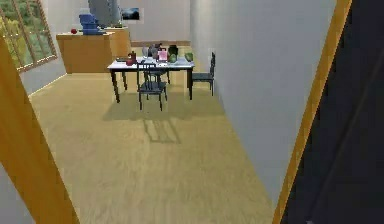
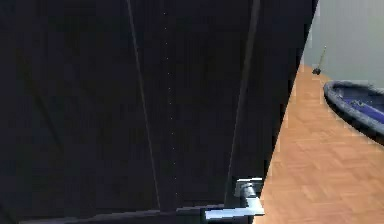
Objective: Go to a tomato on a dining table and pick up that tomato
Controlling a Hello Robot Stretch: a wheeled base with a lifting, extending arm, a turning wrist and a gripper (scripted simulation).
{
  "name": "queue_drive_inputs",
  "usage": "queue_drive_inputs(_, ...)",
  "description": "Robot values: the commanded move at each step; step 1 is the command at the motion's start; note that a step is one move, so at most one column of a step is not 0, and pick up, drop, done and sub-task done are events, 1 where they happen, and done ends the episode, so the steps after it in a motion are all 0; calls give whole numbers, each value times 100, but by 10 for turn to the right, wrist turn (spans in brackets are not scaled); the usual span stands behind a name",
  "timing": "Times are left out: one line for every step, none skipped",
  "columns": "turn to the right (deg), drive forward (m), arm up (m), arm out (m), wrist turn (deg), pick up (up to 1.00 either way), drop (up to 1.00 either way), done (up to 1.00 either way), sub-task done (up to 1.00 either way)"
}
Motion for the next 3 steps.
queue_drive_inputs(0,100,0,0,0,0,0,0,0)
queue_drive_inputs(0,100,0,0,0,0,0,0,0)
queue_drive_inputs(0,60,0,0,0,0,0,0,0)
